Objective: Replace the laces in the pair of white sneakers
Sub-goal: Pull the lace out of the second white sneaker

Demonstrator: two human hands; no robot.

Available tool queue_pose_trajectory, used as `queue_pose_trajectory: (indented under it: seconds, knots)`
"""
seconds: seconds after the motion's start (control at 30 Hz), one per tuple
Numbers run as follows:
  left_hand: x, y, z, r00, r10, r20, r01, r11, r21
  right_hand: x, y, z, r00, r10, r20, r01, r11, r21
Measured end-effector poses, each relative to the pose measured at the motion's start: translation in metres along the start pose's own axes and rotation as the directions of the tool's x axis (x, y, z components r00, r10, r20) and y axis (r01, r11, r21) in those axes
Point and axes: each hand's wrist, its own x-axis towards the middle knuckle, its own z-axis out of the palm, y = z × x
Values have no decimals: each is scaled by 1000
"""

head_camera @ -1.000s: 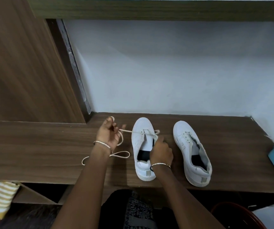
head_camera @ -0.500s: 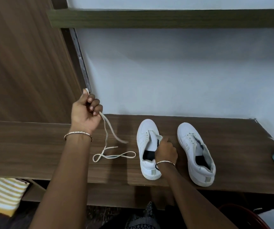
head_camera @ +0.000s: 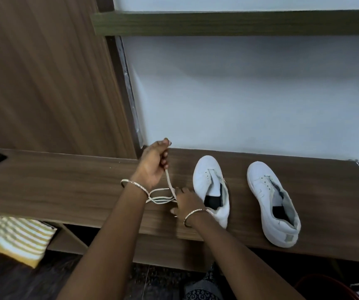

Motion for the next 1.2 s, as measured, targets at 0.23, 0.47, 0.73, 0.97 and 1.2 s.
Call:
queue_pose_trajectory:
  seconds: [0.23, 0.47, 0.73, 0.97, 1.2]
  knots:
    - [-14, -19, -16, 984, -153, 94, 179, 841, -510, 16, -16, 26, 993, 7, -118, 0, 999, 54]
    - [-5, -6, -26, 999, -49, 11, 50, 959, -277, 0, -19, -27, 938, 344, -37, -121, 426, 897]
    - [-21, -52, -10, 948, -51, 313, -178, 733, 657, -34, -7, -129, 976, 216, -19, 26, -27, 999]
    - [-39, -59, 45, 967, -29, 252, -130, 796, 592, -85, 23, -186, 966, 224, -127, 224, -485, 845]
    - [-75, -48, 107, 932, -178, 317, 83, 954, 290, -146, 114, -214, 910, 383, -159, 312, -381, 871]
